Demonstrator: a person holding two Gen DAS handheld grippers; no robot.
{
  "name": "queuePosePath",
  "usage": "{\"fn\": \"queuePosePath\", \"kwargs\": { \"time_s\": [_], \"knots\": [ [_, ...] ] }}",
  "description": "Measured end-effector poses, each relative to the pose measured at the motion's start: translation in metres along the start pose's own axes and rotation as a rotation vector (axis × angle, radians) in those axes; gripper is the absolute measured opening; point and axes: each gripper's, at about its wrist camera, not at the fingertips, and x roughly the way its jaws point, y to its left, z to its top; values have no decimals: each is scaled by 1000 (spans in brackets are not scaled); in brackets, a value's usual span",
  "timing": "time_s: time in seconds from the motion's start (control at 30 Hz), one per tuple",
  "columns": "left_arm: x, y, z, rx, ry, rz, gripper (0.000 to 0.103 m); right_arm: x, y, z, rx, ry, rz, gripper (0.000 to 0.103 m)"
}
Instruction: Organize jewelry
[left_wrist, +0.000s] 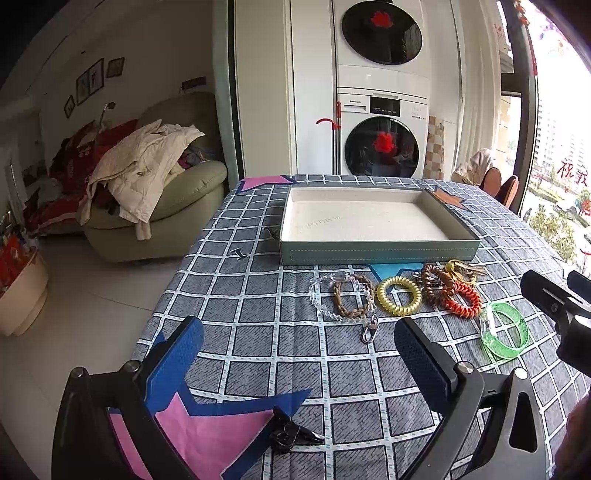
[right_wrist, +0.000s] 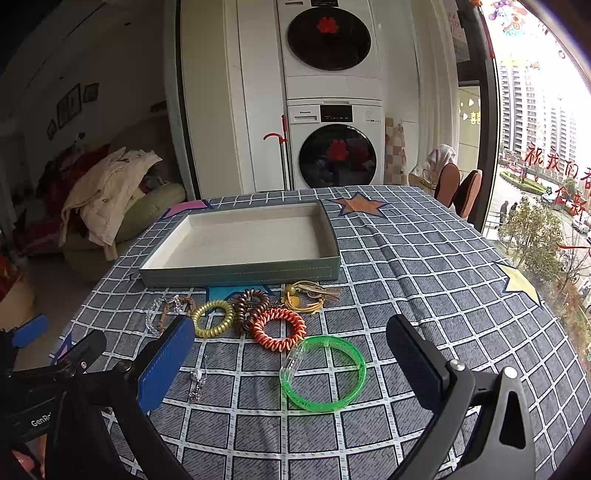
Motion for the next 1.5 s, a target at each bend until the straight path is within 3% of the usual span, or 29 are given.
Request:
{"fn": "queuePosePath", "kwargs": {
  "time_s": [0.4, 0.67, 0.93, 1.23, 1.4, 1.5],
  "knots": [
    [16, 15, 1, 11, 85, -11, 103, 6, -14, 0, 23, 37, -6, 103],
    [37, 36, -13, -1, 242, -82, 103, 24, -45, -8, 78, 160, -75, 103],
    [43, 49, -21, -20, 293, -125, 103, 39, -70, -21, 102, 267, -137, 103],
    [42, 24, -32, 78, 368, -206, 103, 56, -71, -27, 96, 344, -135, 103],
    [40, 16, -34, 98, 367, -225, 88, 67, -64, -27, 67, 378, -120, 90],
    [37, 13, -33, 113, 356, -234, 70, 75, -55, -29, 22, 410, -123, 77]
  ]
}}
